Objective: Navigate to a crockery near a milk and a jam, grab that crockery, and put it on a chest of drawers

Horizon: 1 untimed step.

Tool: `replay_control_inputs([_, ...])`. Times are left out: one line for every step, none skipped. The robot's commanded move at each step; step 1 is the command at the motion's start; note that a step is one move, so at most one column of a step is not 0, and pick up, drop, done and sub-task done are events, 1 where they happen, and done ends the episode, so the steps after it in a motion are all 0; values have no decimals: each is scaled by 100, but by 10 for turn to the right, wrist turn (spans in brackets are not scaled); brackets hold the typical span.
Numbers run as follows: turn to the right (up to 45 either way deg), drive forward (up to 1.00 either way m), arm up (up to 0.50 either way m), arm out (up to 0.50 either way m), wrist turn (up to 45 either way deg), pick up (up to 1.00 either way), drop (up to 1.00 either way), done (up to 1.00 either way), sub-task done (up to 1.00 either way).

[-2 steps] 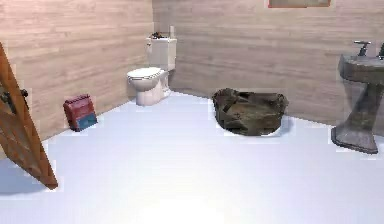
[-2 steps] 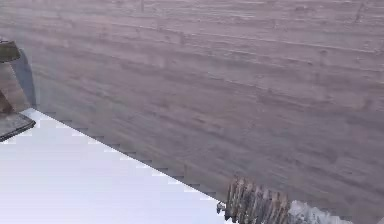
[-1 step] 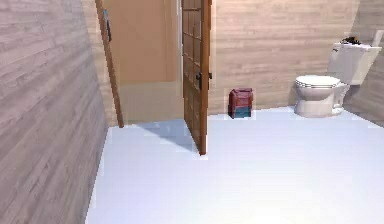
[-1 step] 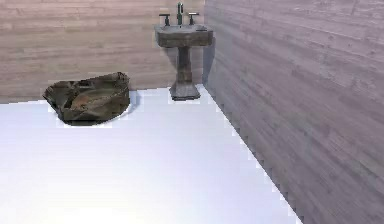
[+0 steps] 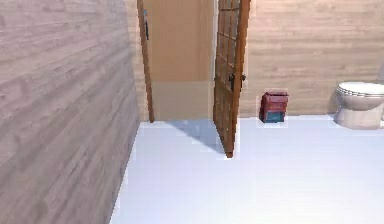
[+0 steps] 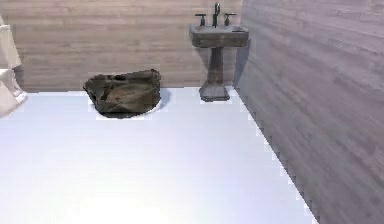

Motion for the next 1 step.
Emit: replay_control_inputs([0,100,0,0,0,0,0,0,0])
